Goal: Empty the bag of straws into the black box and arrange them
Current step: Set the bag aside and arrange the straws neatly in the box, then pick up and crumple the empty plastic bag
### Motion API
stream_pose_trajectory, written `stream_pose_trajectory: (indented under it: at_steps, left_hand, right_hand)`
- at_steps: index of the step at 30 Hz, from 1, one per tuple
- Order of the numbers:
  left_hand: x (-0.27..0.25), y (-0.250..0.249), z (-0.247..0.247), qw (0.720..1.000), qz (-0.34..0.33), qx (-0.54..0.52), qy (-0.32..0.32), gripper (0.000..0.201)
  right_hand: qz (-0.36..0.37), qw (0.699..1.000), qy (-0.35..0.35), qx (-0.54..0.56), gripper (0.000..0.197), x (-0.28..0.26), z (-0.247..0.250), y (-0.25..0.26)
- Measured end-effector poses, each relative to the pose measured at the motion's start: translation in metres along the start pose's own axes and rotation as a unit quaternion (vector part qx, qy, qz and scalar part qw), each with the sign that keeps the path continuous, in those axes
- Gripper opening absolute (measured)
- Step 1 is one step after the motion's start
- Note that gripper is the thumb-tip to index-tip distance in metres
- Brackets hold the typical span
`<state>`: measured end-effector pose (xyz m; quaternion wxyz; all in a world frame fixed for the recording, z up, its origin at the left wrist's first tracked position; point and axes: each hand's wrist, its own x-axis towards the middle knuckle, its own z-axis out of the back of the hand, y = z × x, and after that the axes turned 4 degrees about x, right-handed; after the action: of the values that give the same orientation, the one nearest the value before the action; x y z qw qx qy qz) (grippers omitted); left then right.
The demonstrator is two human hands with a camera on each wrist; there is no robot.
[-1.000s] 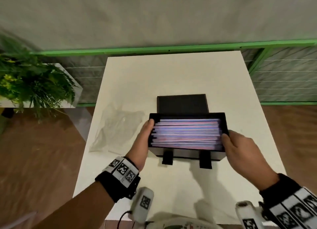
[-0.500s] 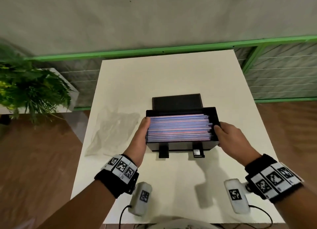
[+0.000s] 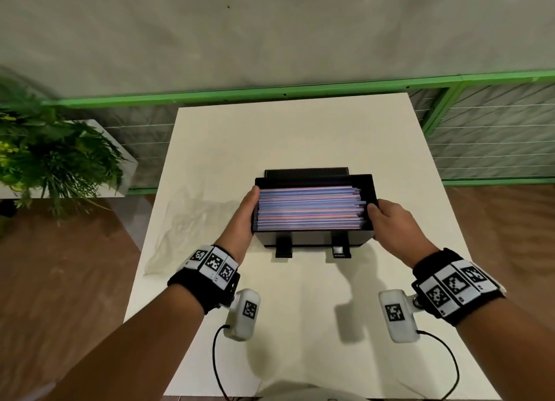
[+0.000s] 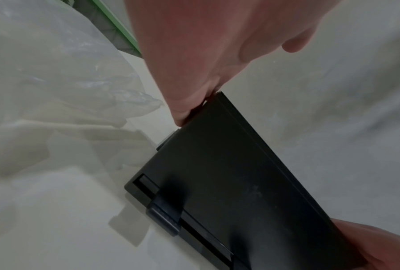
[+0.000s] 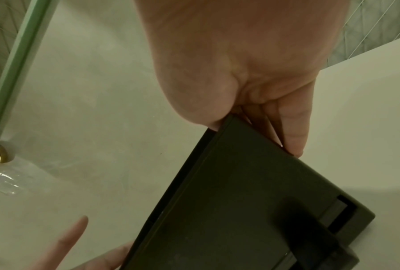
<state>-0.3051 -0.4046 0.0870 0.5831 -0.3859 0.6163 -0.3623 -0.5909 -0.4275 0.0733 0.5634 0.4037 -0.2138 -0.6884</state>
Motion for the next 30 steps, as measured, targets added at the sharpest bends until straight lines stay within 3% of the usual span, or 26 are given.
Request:
stream_pose_trajectory:
  at_steps: [4,7,9,11,12,13,14,17,19,20,23,25,28,30]
  left_hand:
    - [0.002,0.006,0.007,0.999,0.009,0.033,-0.007,0.064]
    - [-0.009,0.014,0.014,0.980,-0.066,0.184,-0.034,0.061]
    - [-0.022,0.021,0.024,0.921,-0.133,0.352,-0.105,0.061]
    - [-0.036,0.027,0.042,0.800,-0.191,0.530,-0.207,0.065]
    - [-0.040,0.032,0.053,0.747,-0.192,0.582,-0.259,0.066]
    - [-0.041,0.037,0.064,0.713,-0.160,0.613,-0.301,0.070]
    - [-0.042,0.043,0.075,0.700,-0.094,0.633,-0.318,0.078]
    - [-0.039,0.084,0.102,0.701,0.144,0.663,-0.219,0.090]
    - [-0.043,0.121,0.110,0.744,0.210,0.622,-0.126,0.077]
    - [-0.048,0.136,0.109,0.761,0.205,0.605,-0.110,0.070]
    - [-0.071,0.157,0.102,0.770,0.104,0.610,-0.155,0.043]
    - [-0.087,0.149,0.095,0.789,0.044,0.596,-0.143,0.039]
    - [-0.116,0.106,0.082,0.781,-0.151,0.592,-0.134,0.036]
    - [-0.138,0.061,0.066,0.754,-0.315,0.564,-0.120,0.038]
  right_hand:
    - [0.002,1.000,0.007,0.000,0.038,0.003,0.001,-0.006]
    - [0.000,1.000,0.015,0.008,0.038,0.004,0.002,-0.006]
    - [-0.004,1.000,0.022,0.015,0.040,0.005,0.003,-0.007]
    - [-0.029,0.998,0.033,0.052,0.042,0.003,0.007,-0.006]
    - [-0.047,0.996,0.030,0.070,0.049,0.001,0.009,-0.006]
    - [-0.050,0.996,0.010,0.072,0.059,-0.001,0.012,-0.007]
    - [-0.037,0.998,-0.026,0.054,0.063,-0.007,0.017,-0.006]
    - [0.083,0.984,-0.155,0.003,0.042,-0.031,0.024,0.003]
    - [0.183,0.968,-0.173,-0.002,0.031,-0.052,0.022,0.014]
    - [0.232,0.961,-0.153,-0.010,0.027,-0.061,0.017,0.019]
    - [0.377,0.922,-0.035,-0.082,0.015,-0.084,-0.005,0.037]
    - [0.432,0.879,0.088,-0.182,0.036,-0.093,-0.025,0.052]
    - [0.397,0.836,0.275,-0.261,0.074,-0.098,-0.065,0.079]
    - [0.352,0.845,0.353,-0.192,0.072,-0.097,-0.094,0.099]
